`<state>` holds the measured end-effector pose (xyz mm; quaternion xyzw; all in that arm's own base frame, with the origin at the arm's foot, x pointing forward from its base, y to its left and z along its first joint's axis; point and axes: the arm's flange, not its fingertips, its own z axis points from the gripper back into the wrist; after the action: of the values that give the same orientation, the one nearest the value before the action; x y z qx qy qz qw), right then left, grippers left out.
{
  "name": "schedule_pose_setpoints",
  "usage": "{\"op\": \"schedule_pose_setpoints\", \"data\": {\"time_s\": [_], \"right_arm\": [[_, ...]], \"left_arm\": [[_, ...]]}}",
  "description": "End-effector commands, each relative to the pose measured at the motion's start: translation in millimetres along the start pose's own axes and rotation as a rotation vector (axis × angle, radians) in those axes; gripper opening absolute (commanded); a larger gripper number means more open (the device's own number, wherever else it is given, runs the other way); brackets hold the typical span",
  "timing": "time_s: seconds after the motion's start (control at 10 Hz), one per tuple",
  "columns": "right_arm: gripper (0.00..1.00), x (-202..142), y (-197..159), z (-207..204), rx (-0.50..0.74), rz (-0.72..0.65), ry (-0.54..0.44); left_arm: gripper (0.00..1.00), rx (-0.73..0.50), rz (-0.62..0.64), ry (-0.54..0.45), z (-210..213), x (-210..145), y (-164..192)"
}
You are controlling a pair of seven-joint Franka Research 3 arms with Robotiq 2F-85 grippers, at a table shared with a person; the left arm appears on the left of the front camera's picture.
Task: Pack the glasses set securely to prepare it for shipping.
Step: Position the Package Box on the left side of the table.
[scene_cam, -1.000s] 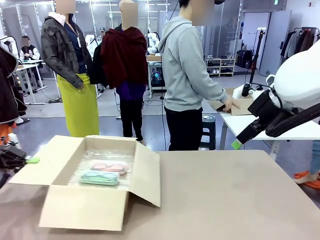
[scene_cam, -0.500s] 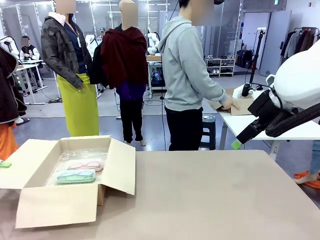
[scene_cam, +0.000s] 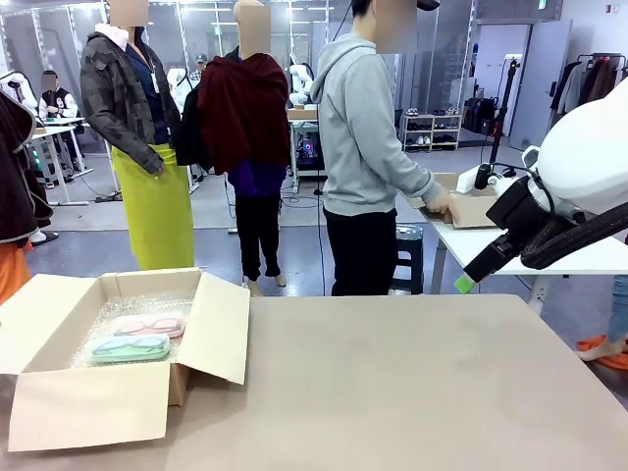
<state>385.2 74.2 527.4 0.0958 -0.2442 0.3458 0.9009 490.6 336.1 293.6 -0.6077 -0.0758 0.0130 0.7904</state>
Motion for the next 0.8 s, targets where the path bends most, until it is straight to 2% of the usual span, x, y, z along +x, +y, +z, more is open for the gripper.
{"op": "schedule_pose_setpoints", "data": {"time_s": [0.0,0.5,0.6,0.7], "right_arm": [[1.0,3.3,2.7,1.3,-0.003,-0.02,0.013],[1.0,3.3,2.7,1.3,-0.003,-0.02,0.013],[1.0,3.3,2.7,1.3,-0.003,-0.02,0.013],[1.0,3.3,2.7,1.3,-0.003,-0.02,0.013]], "left_arm": [[0.02,-0.002,0.004,0.003,-2.2,-0.6,0.7],[0.02,-0.003,0.0,0.003,-2.2,0.7,0.8],[0.39,0.032,-0.003,0.007,1.6,2.5,-1.8],[0.39,0.041,-0.001,0.011,3.3,1.7,-2.1]]}}
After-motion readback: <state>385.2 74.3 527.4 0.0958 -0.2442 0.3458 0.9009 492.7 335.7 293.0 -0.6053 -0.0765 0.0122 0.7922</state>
